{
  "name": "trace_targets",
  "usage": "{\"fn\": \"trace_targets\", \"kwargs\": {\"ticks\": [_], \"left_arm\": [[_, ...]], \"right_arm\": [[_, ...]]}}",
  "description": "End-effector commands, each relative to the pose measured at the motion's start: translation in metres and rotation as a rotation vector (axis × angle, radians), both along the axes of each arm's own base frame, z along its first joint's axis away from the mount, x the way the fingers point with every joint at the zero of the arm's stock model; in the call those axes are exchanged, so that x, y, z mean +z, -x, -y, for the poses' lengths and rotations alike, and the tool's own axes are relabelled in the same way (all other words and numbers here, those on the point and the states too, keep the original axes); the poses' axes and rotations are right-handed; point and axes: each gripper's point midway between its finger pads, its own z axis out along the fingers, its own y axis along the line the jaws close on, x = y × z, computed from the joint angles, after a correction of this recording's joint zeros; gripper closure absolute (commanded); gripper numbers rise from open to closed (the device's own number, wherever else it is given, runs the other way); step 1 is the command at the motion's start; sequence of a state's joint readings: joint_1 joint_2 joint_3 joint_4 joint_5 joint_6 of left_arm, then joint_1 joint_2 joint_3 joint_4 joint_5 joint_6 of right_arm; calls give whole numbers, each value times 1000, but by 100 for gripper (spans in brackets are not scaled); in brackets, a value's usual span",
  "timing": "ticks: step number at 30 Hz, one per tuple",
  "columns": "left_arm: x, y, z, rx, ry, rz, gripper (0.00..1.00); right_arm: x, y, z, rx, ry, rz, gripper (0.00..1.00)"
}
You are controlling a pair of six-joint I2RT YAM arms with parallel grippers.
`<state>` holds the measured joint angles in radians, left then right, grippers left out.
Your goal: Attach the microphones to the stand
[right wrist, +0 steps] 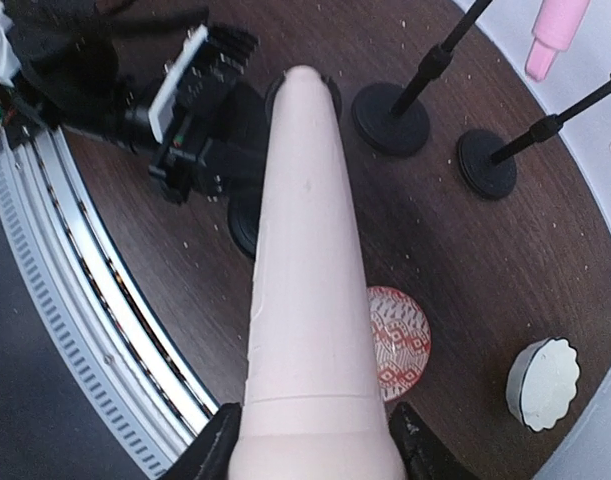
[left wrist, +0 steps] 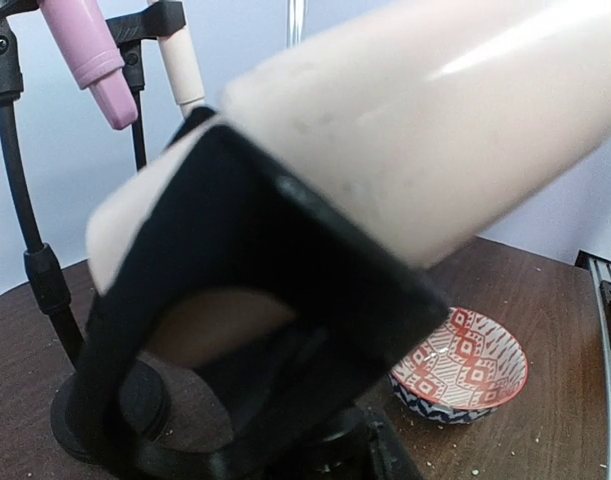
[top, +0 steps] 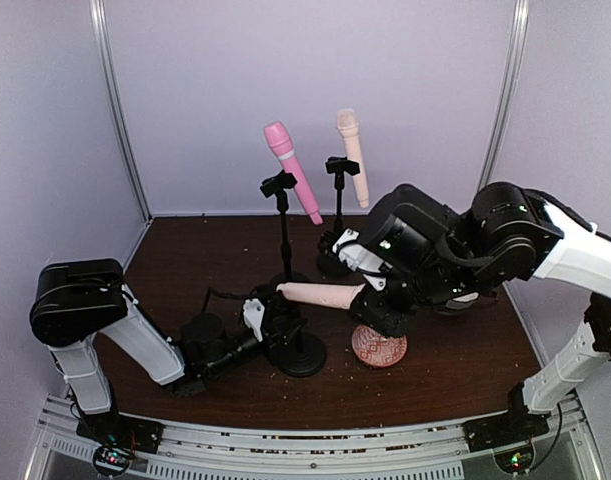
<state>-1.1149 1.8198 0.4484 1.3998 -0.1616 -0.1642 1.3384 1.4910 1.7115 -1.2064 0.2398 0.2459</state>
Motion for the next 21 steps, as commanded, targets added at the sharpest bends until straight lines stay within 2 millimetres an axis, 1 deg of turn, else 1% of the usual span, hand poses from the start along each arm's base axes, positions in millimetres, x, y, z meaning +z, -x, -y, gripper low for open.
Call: {"fn": "trace_targets", "kwargs": {"ticks": [1,3,6,7,9,11,13,15,19,21], "left_arm": [[46,20,8,-72,124,119,100],[46,20,8,-72,125,118,100],[47,16,5,-42,135,104,100],[48,13,2,-20,144,92,94],[50,8,-6,24,167,66,79],[54,6,-10,57,184,58,69],[58,7,-9,70,188,67,65],[63,7,-7,74,197,76,64],[71,3,-4,109,225,77,58],[75,1,0,109,235,82,58]], "right_arm": [[-28,-6,16,44,222,28,100],[-14,-9,18,48,206,60,100],[0,-9,18,50,160,74,100],[1,-8,17,50,152,67,100],[0,-5,16,52,143,48,100],[-3,-2,16,53,141,41,100],[-2,-1,17,49,130,43,100],[2,-1,18,41,110,50,100],[19,-3,23,22,57,84,100],[25,-4,25,14,37,97,100]]}}
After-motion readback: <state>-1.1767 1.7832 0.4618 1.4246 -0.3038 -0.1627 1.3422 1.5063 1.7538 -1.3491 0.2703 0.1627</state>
